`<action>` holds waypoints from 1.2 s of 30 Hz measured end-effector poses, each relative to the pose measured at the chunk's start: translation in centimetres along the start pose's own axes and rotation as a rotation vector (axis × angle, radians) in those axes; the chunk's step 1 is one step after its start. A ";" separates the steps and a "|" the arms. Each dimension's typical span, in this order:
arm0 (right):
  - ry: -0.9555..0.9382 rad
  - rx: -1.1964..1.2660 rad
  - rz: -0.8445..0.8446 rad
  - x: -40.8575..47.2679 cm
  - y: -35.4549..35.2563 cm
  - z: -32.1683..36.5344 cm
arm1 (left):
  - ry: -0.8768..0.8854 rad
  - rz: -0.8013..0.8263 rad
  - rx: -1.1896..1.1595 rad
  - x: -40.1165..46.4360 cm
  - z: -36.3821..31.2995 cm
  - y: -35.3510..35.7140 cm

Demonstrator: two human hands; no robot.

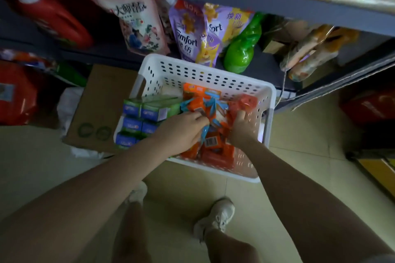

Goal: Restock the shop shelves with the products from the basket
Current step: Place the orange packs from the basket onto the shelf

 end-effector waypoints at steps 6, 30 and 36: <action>0.047 0.204 -0.006 0.8 -2.0 -0.4 | 0.053 0.372 0.006 4.1 -1.4 5.2; -0.336 1.190 0.296 -4.6 -6.3 -0.3 | -0.039 0.578 -0.025 6.5 -1.4 10.5; -0.267 1.729 0.443 -6.6 -5.0 -1.2 | -0.039 0.548 -0.190 5.8 -1.9 10.0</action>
Point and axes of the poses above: each hand's wrist, its own x-axis towards the middle knuckle, its own y-axis out of the palm, z = x × y, the point moved 6 cm from there along x, towards the middle knuckle, and after that the axes turned 14 degrees about z, right-handed, at the moved point
